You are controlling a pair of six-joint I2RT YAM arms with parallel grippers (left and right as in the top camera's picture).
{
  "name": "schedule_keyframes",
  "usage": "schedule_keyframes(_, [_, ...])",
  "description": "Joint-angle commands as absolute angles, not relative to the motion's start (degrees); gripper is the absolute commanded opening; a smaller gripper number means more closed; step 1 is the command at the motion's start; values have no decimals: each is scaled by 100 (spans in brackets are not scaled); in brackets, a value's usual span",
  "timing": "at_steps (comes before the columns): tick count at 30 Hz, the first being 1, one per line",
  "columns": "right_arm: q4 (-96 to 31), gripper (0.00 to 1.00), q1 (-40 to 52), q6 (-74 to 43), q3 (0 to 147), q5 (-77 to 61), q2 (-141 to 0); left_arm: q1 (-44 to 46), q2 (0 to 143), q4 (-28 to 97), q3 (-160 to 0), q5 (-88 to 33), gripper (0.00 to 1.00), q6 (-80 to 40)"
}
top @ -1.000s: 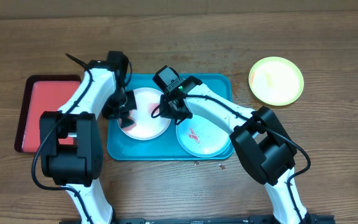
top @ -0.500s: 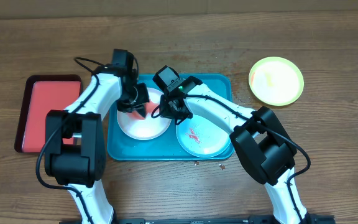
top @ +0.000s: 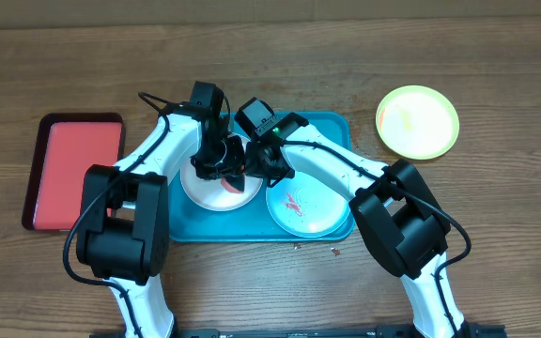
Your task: Clean dirty plates on tray and stack at the side
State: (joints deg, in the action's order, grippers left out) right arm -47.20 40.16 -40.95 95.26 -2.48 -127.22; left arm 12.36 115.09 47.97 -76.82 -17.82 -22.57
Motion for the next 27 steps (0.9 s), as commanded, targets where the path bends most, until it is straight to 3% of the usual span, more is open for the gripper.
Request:
schedule_keyframes(1, [-4711,4,4032,-4154,9408,123,-12936,1090,11622,5319,-7544,-998,4,-2294])
schedule_keyframes(6, [-4707,4,4032,-4154,9408,123,-12936,615,11622,5865,-7642,45,4,-2296])
schedule_keyframes(14, [-4705,4,4032,-4158,9408,117,-12936,104,11622,5826,-7760,744,4,-2311])
schedule_keyframes(19, [-4648,4,4034,-4147,9417,34,-12936,56,11620,5940,-8239,735,4,-2340])
schedule_keyframes(27, [-4630,4,4040,-2840,9828,-475,-12888,-78,11611,6104,-9480,-331,4,-2335])
